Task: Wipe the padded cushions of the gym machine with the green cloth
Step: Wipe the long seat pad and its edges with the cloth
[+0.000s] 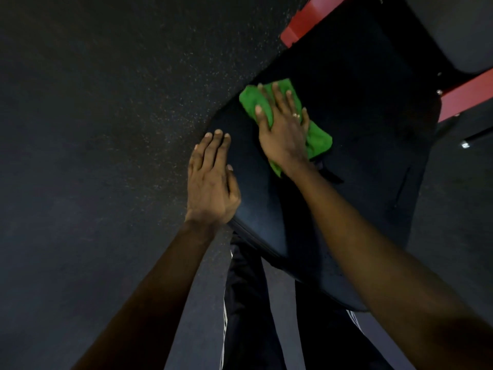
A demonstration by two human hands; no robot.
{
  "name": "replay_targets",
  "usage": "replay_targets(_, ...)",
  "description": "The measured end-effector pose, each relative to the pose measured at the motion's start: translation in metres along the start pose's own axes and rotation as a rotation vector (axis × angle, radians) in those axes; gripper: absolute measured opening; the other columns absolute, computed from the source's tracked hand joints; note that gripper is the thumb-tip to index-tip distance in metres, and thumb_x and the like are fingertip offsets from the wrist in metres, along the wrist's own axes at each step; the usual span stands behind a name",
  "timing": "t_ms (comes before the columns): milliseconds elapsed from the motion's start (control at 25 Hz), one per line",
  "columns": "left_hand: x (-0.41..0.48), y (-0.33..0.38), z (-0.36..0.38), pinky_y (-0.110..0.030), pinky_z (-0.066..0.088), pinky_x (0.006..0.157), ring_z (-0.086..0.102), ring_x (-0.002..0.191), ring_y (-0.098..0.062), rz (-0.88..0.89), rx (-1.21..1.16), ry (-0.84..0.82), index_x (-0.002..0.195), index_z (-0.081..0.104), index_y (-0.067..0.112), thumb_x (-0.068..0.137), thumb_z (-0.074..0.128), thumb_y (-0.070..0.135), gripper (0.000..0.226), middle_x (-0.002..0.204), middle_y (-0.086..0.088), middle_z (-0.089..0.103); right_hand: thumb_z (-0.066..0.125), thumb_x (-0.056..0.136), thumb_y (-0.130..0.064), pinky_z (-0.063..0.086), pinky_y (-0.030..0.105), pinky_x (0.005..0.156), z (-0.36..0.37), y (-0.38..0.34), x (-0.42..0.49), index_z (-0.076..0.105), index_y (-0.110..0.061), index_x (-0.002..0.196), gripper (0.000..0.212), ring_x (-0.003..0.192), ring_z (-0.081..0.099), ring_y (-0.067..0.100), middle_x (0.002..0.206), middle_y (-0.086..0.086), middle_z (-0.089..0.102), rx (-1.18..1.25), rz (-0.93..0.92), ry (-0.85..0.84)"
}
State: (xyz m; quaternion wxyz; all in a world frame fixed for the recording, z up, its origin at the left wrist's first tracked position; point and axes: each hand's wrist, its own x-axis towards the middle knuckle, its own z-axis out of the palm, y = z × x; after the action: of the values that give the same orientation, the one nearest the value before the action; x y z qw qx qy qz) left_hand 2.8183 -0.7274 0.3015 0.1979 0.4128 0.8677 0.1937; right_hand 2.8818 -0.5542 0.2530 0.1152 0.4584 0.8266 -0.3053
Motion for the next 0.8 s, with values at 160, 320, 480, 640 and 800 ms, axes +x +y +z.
replay_targets(160,0.000,0.000,0.001,-0.045,0.018,0.124,0.025,0.151,-0.025,0.009,0.016,-0.016,0.151,0.039,0.002,0.096,0.033,0.020,0.058,0.159,-0.012,0.037,0.024,0.108,-0.050,0.002,0.057,0.124,-0.008,-0.006,0.036,0.021,-0.030,0.160,0.057,0.157,0.005,0.018,0.169,-0.005,0.015,0.116,0.126,0.005)
replay_targets(320,0.001,-0.001,0.003,-0.046,0.018,0.124,0.025,0.151,-0.025,0.008,0.028,-0.011,0.150,0.040,0.000,0.095,0.035,0.019,0.058,0.159,-0.013,0.036,0.030,0.108,-0.045,0.000,0.047,0.125,-0.005,-0.011,-0.087,0.025,-0.027,0.159,0.055,0.156,0.008,0.014,0.168,-0.007,0.020,0.182,-0.137,-0.077)
replay_targets(480,0.001,-0.001,0.001,-0.045,0.018,0.124,0.025,0.151,-0.027,0.010,0.046,-0.011,0.150,0.040,0.000,0.095,0.034,0.018,0.058,0.159,-0.013,0.036,0.025,0.106,-0.048,0.008,0.053,0.122,0.003,-0.003,-0.069,0.024,-0.040,0.158,0.052,0.156,0.011,0.017,0.168,-0.010,0.020,0.001,-0.213,-0.048)
replay_targets(640,0.002,0.005,-0.002,-0.046,0.017,0.124,0.022,0.152,-0.026,-0.015,0.105,-0.058,0.153,0.036,0.003,0.095,0.031,0.022,0.061,0.160,-0.012,0.034,0.027,0.106,-0.050,0.008,0.055,0.124,-0.002,-0.008,0.027,0.028,-0.039,0.157,0.052,0.156,0.012,0.016,0.168,-0.011,0.020,0.015,-0.032,0.019)
replay_targets(800,0.012,0.014,-0.009,-0.047,0.028,0.119,0.033,0.145,-0.029,-0.072,0.164,-0.092,0.147,0.043,0.006,0.085,0.031,0.026,0.066,0.152,-0.013,0.042,0.028,0.107,-0.048,0.002,0.051,0.126,-0.006,-0.007,-0.008,0.028,-0.022,0.159,0.058,0.156,0.011,0.014,0.167,-0.005,0.024,0.229,0.051,0.017)
